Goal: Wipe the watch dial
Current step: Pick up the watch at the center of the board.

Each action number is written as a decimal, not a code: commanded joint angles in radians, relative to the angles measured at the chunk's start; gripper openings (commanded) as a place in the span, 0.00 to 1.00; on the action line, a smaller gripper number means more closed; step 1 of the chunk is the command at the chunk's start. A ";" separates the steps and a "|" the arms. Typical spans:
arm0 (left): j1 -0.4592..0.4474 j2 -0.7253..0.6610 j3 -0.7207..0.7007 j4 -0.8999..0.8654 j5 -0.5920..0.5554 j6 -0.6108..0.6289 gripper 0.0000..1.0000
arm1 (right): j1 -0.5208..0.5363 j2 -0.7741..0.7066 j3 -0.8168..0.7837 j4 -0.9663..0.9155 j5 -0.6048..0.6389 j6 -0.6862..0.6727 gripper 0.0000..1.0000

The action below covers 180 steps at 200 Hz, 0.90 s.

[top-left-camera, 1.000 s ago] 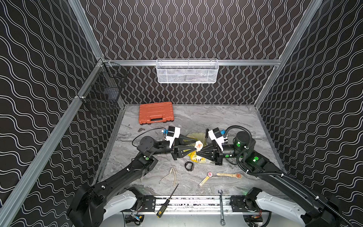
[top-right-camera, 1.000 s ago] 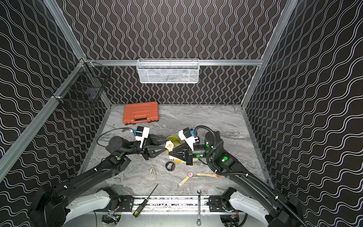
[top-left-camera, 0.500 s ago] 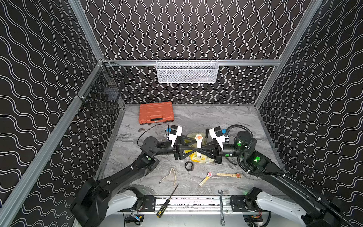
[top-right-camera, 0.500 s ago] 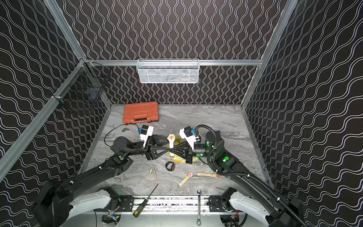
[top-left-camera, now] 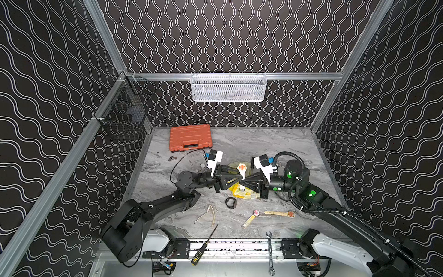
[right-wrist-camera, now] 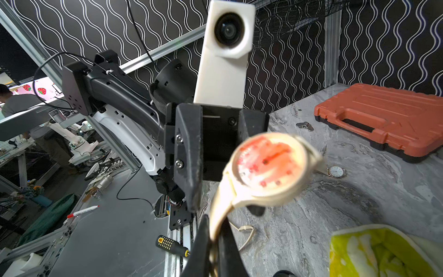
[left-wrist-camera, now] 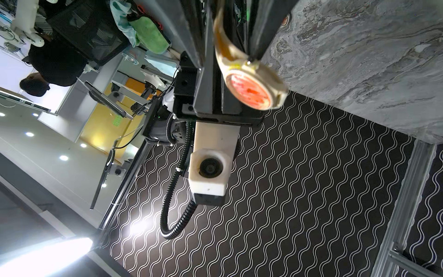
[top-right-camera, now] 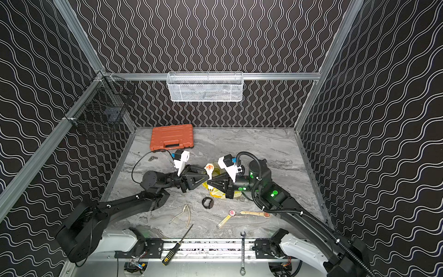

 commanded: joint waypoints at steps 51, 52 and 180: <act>-0.038 -0.045 0.051 -0.241 0.012 0.165 0.04 | 0.001 0.002 -0.013 -0.008 0.032 -0.007 0.00; -0.038 -0.045 0.051 -0.241 0.013 0.165 0.03 | 0.001 0.003 -0.014 -0.008 0.032 -0.007 0.00; -0.022 -0.222 0.234 -1.347 -0.233 0.825 0.00 | -0.171 0.078 -0.148 -0.230 0.552 0.199 0.61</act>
